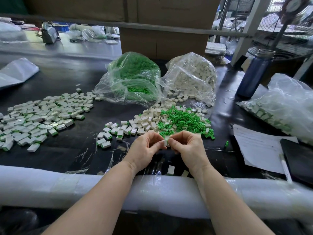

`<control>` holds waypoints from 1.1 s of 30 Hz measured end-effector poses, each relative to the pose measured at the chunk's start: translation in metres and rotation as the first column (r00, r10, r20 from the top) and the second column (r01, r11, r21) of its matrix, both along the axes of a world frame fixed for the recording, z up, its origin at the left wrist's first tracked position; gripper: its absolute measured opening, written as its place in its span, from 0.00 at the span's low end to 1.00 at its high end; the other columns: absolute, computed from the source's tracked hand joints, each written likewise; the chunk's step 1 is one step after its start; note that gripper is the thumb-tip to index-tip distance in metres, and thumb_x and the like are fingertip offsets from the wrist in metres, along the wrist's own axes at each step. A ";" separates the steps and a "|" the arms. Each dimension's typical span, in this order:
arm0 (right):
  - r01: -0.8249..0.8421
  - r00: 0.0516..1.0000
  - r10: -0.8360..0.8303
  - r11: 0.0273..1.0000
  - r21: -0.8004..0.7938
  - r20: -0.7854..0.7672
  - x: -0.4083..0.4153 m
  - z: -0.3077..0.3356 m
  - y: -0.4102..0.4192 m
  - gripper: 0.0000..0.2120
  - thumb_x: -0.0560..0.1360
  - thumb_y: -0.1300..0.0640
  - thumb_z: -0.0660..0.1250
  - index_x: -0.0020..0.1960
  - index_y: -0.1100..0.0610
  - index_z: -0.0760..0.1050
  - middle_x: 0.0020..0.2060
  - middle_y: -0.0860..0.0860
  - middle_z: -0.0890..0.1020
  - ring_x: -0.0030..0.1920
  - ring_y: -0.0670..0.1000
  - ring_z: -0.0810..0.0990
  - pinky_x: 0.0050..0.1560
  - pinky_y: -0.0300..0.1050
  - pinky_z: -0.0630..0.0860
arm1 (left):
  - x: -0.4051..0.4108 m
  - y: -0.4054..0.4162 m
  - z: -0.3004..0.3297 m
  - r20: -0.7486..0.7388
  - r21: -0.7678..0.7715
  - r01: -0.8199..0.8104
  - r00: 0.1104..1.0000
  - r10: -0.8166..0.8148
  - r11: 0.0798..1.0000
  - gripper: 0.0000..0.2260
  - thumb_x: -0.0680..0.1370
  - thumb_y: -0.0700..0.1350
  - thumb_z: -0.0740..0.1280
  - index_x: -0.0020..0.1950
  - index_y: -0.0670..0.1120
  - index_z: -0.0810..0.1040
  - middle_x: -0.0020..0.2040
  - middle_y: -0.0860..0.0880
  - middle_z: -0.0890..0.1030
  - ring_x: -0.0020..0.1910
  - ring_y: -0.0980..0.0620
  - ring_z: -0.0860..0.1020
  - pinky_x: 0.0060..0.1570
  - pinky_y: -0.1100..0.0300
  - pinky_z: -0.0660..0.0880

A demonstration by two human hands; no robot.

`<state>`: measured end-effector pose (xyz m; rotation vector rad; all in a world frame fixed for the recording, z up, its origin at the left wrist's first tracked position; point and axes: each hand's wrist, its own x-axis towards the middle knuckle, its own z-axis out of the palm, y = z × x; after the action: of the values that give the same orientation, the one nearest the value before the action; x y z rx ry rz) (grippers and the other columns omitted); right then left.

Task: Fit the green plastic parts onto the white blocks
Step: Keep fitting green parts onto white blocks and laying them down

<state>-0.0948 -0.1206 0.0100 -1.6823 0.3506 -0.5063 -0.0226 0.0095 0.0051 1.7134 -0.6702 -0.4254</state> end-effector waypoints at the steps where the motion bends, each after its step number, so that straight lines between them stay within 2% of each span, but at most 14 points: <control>1: -0.003 1.000 0.003 1.000 -0.012 -0.007 0.000 0.000 0.000 0.10 0.71 0.66 0.71 0.35 0.54 0.77 0.27 0.48 0.79 0.29 0.43 0.75 0.32 0.34 0.72 | 0.000 0.000 0.000 0.005 0.005 0.000 1.000 0.000 1.000 0.02 0.77 0.39 0.66 0.48 0.43 0.77 0.42 0.45 0.83 0.44 0.50 0.81 0.52 0.55 0.77; 3: -0.012 1.000 0.011 0.999 -0.045 -0.024 -0.001 -0.001 0.001 0.10 0.71 0.66 0.71 0.36 0.53 0.77 0.29 0.50 0.80 0.30 0.44 0.76 0.33 0.35 0.74 | 0.001 0.000 -0.001 0.020 0.012 -0.001 1.000 0.001 1.000 0.03 0.77 0.39 0.66 0.48 0.46 0.78 0.41 0.45 0.83 0.44 0.49 0.82 0.52 0.56 0.78; 6: -0.026 0.999 0.024 0.998 -0.054 -0.031 -0.001 0.000 0.002 0.11 0.70 0.67 0.71 0.35 0.54 0.76 0.28 0.48 0.79 0.27 0.42 0.75 0.31 0.34 0.74 | 0.001 -0.001 -0.001 0.038 0.020 -0.010 0.999 0.009 1.000 0.06 0.76 0.39 0.66 0.44 0.49 0.79 0.39 0.47 0.83 0.42 0.51 0.81 0.51 0.60 0.77; 13: -0.076 0.996 0.075 0.997 -0.029 -0.047 -0.002 0.002 0.002 0.09 0.68 0.70 0.71 0.36 0.59 0.75 0.25 0.49 0.77 0.24 0.42 0.73 0.28 0.34 0.72 | 0.002 0.000 -0.002 0.046 0.053 0.018 0.999 -0.021 0.998 0.09 0.77 0.37 0.65 0.42 0.50 0.79 0.33 0.51 0.80 0.35 0.58 0.78 0.45 0.64 0.76; 16: -0.054 0.998 0.055 0.998 0.033 -0.024 -0.002 0.003 0.003 0.10 0.69 0.70 0.71 0.36 0.58 0.75 0.25 0.51 0.77 0.23 0.43 0.73 0.27 0.34 0.73 | 0.001 0.000 -0.002 0.052 0.035 0.002 0.999 -0.004 0.999 0.07 0.78 0.39 0.64 0.44 0.51 0.78 0.36 0.50 0.81 0.38 0.53 0.80 0.48 0.58 0.77; 19: -0.018 1.000 0.019 0.996 0.086 -0.016 -0.001 0.003 0.002 0.08 0.70 0.69 0.71 0.36 0.59 0.76 0.26 0.51 0.78 0.24 0.44 0.75 0.27 0.35 0.73 | 0.000 0.000 -0.003 0.076 0.008 0.010 0.997 -0.011 1.000 0.08 0.77 0.40 0.65 0.45 0.54 0.75 0.35 0.52 0.80 0.37 0.52 0.79 0.45 0.57 0.78; 22: -0.020 1.000 0.023 0.995 0.101 -0.021 -0.001 0.003 0.001 0.07 0.70 0.69 0.70 0.37 0.60 0.76 0.27 0.52 0.79 0.25 0.45 0.75 0.27 0.35 0.74 | 0.000 0.000 -0.004 0.125 0.036 0.021 0.992 -0.025 0.999 0.09 0.74 0.38 0.69 0.45 0.53 0.75 0.36 0.51 0.78 0.34 0.53 0.73 0.41 0.59 0.74; 25: -0.031 0.999 0.033 0.995 0.096 -0.023 -0.001 0.002 0.001 0.07 0.71 0.68 0.70 0.37 0.59 0.78 0.28 0.51 0.80 0.27 0.44 0.77 0.29 0.35 0.75 | 0.002 -0.001 -0.004 0.126 0.032 -0.019 0.992 0.015 0.999 0.06 0.74 0.40 0.69 0.46 0.51 0.77 0.41 0.45 0.79 0.38 0.52 0.76 0.47 0.58 0.75; 28: -0.061 0.998 0.063 0.991 0.116 -0.014 -0.001 0.001 0.000 0.06 0.72 0.67 0.69 0.39 0.59 0.79 0.29 0.51 0.82 0.28 0.44 0.78 0.30 0.35 0.76 | 0.003 0.000 -0.002 0.171 0.028 -0.064 0.984 0.058 0.998 0.02 0.76 0.43 0.67 0.47 0.48 0.79 0.39 0.50 0.78 0.38 0.55 0.75 0.45 0.64 0.74; 33: -0.078 0.995 0.081 0.995 0.057 -0.055 0.001 -0.002 0.001 0.08 0.73 0.67 0.68 0.38 0.57 0.77 0.26 0.49 0.80 0.26 0.43 0.77 0.29 0.34 0.75 | 0.004 0.001 0.000 0.148 0.056 -0.069 0.987 0.061 0.996 0.04 0.77 0.43 0.66 0.47 0.45 0.80 0.38 0.50 0.79 0.39 0.55 0.75 0.47 0.62 0.73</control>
<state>-0.0938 -0.1191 0.0079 -1.6531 0.3353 -0.3869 -0.0190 0.0100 0.0053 1.8318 -0.7110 -0.2784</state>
